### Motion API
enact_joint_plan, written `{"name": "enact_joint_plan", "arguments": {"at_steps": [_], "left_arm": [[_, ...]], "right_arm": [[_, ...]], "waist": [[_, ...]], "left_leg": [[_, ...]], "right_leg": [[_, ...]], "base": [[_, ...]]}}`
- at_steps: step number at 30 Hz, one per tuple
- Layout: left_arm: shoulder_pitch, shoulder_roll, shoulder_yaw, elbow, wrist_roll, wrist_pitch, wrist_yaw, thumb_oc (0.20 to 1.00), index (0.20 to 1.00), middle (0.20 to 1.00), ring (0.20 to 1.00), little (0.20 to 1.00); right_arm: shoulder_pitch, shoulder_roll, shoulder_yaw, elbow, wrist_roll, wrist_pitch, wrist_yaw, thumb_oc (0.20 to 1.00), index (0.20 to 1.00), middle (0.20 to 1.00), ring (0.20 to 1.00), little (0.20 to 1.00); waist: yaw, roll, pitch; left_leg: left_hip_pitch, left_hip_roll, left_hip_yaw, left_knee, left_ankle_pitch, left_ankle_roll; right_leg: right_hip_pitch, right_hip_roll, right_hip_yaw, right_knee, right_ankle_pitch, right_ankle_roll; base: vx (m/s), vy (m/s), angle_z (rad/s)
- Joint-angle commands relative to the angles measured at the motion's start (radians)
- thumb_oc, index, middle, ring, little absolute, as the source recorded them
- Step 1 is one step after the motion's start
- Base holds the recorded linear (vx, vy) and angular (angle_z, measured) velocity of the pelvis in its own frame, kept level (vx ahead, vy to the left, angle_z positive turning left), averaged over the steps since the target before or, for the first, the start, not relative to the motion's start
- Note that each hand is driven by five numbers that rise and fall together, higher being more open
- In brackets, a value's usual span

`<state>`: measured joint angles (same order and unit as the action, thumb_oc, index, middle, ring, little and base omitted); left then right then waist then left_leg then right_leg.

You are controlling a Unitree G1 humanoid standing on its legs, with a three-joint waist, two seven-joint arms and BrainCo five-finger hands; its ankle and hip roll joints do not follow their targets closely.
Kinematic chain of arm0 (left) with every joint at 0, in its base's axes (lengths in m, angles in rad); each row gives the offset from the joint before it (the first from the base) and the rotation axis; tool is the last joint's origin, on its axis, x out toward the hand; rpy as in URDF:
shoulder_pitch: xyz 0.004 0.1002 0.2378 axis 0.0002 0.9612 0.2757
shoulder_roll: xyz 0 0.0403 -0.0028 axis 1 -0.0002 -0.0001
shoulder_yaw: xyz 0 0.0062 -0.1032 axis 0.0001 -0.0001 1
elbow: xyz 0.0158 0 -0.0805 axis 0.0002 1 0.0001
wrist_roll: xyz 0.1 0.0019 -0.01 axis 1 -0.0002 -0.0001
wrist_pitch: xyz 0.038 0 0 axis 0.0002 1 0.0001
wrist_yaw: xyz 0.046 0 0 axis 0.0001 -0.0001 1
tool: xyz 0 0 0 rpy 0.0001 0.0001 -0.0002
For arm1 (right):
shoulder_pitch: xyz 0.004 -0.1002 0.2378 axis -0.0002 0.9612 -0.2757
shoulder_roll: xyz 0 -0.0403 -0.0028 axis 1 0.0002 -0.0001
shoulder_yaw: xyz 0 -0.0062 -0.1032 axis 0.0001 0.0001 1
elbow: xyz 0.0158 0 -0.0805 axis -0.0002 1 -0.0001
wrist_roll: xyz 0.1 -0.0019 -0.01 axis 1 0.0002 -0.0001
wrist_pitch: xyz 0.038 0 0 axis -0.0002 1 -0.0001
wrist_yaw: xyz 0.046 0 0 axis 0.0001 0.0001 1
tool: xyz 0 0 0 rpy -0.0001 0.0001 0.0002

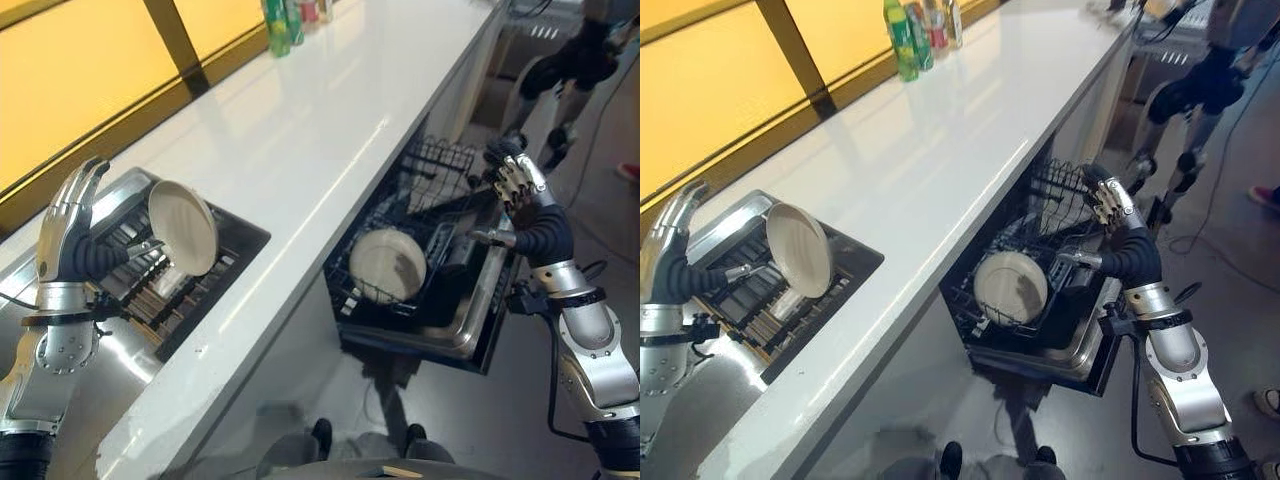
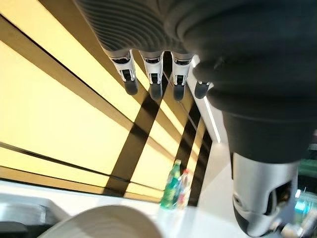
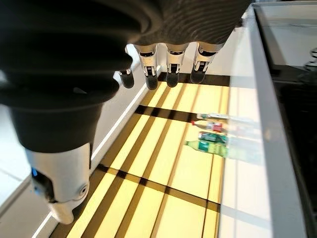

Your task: Pick up plates and place into dishwasher.

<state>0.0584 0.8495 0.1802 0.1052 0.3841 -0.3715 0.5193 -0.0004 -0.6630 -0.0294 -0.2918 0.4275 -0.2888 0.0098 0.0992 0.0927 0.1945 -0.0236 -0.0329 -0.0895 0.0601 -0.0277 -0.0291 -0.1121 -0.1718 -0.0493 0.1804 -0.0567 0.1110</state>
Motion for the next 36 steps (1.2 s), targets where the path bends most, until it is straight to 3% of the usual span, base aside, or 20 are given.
{"name": "enact_joint_plan", "arguments": {"at_steps": [1, 6, 13, 20, 25, 32, 36], "left_arm": [[-0.078, 0.097, -0.026, 0.022, 0.052, 0.050, 0.092, 1.000, 1.000, 1.000, 1.000, 1.000], [-0.125, 0.122, -0.089, 0.059, 0.135, 0.106, 0.144, 1.000, 1.000, 1.000, 1.000, 1.000], [-0.216, 0.116, -0.162, 0.152, 0.182, 0.197, 0.304, 1.000, 1.000, 1.000, 1.000, 1.000], [-0.322, 0.113, -0.211, 0.213, 0.214, 0.351, 0.450, 1.000, 1.000, 1.000, 1.000, 1.000], [-0.371, 0.135, -0.212, 0.229, 0.237, 0.457, 0.579, 1.000, 1.000, 1.000, 1.000, 1.000], [-0.441, 0.114, -0.176, 0.215, 0.212, 0.562, 0.723, 1.000, 1.000, 1.000, 1.000, 1.000], [-0.441, 0.099, -0.144, 0.194, 0.217, 0.594, 0.758, 1.000, 1.000, 1.000, 1.000, 1.000]], "right_arm": [[-0.075, -0.049, -0.009, -0.024, 0.055, -0.053, -0.011, 1.000, 1.000, 1.000, 1.000, 1.000], [-0.099, -0.067, 0.004, -0.032, 0.045, -0.032, -0.015, 1.000, 1.000, 1.000, 1.000, 1.000], [-0.156, -0.098, 0.034, -0.026, 0.041, -0.042, -0.042, 1.000, 1.000, 1.000, 1.000, 1.000], [-0.239, -0.102, 0.069, -0.029, 0.004, -0.022, -0.067, 1.000, 1.000, 1.000, 1.000, 1.000], [-0.285, -0.102, 0.077, -0.025, -0.011, -0.012, -0.057, 1.000, 1.000, 1.000, 1.000, 1.000], [-0.334, -0.094, 0.087, -0.035, -0.039, 0.033, -0.029, 1.000, 1.000, 1.000, 1.000, 1.000], [-0.341, -0.093, 0.082, -0.040, -0.042, 0.054, -0.007, 1.000, 1.000, 1.000, 1.000, 1.000]], "waist": [[-0.021, -0.020, 0.031], [-0.028, -0.014, 0.079], [-0.038, -0.021, 0.143], [-0.056, -0.005, 0.211], [-0.070, 0.009, 0.244], [-0.087, 0.035, 0.257], [-0.096, 0.046, 0.255]], "left_leg": [[-0.111, -0.004, 0.001, 0.077, 0.026, -0.008], [-0.163, -0.007, 0.018, 0.128, 0.019, -0.013], [-0.255, -0.003, 0.035, 0.180, 0.022, -0.021], [-0.319, -0.012, 0.040, 0.196, 0.034, -0.015], [-0.343, -0.017, 0.053, 0.195, 0.042, -0.008], [-0.348, -0.026, 0.062, 0.176, 0.055, 0.001], [-0.341, -0.030, 0.066, 0.168, 0.056, 0.003]], "right_leg": [[0.006, -0.050, -0.008, 0.033, -0.009, 0.034], [-0.029, -0.063, -0.002, 0.058, -0.008, 0.034], [-0.107, -0.065, 0.013, 0.093, -0.004, 0.028], [-0.191, -0.064, 0.041, 0.121, 0.009, 0.019], [-0.237, -0.067, 0.059, 0.139, 0.014, 0.013], [-0.275, -0.064, 0.082, 0.156, 0.014, 0.000], [-0.288, -0.061, 0.093, 0.166, 0.011, -0.008]], "base": [[0.02, 0.091, 0.09], [0.02, 0.108, 0.03], [-0.03, 0.065, -0.02], [-0.05, 0.090, -0.09], [-0.03, 0.104, -0.10], [0.00, 0.095, -0.08], [0.02, 0.089, -0.09]]}}
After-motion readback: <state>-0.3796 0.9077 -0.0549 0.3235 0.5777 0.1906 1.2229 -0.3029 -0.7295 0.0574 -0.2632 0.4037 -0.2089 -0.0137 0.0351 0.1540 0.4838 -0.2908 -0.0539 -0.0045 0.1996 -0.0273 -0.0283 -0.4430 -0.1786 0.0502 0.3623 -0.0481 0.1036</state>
